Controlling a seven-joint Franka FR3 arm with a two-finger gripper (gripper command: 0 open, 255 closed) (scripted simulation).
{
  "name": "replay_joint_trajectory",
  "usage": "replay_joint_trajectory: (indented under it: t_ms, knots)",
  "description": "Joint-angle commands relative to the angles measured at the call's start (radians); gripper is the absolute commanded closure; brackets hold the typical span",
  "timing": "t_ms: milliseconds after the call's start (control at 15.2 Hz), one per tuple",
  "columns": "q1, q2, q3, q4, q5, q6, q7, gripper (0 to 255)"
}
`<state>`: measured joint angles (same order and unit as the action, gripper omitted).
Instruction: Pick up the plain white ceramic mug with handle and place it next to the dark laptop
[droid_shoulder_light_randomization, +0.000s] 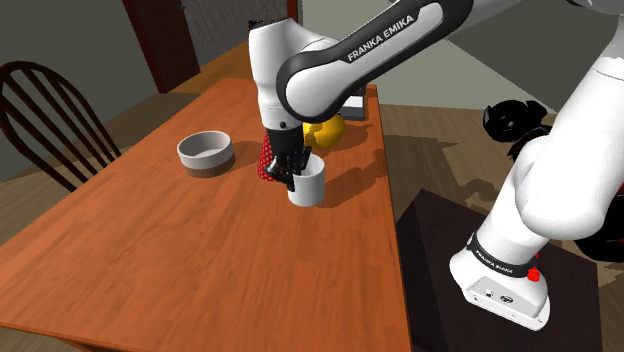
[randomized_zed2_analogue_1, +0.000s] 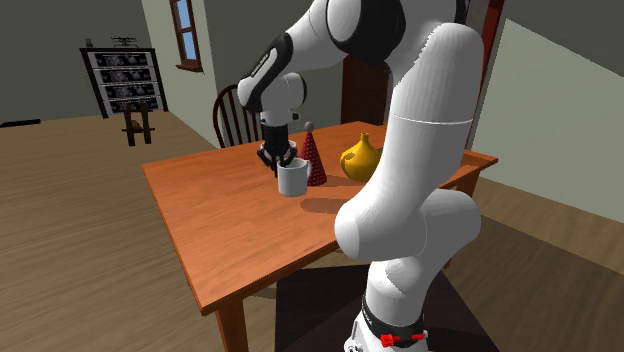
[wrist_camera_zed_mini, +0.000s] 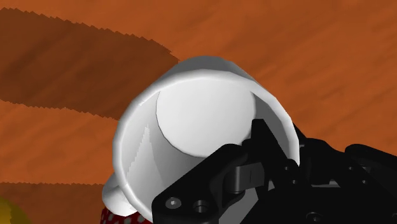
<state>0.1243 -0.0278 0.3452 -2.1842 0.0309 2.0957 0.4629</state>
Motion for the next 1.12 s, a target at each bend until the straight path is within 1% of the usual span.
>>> replay_joint_trajectory:
  t_ms: [0,1056]
  knots:
    - [-0.001,-0.011,-0.001,0.015,0.004,-0.025,-0.004,255]
    - [-0.004,-0.077,-0.009,0.164,0.022,-0.238,-0.016,255]
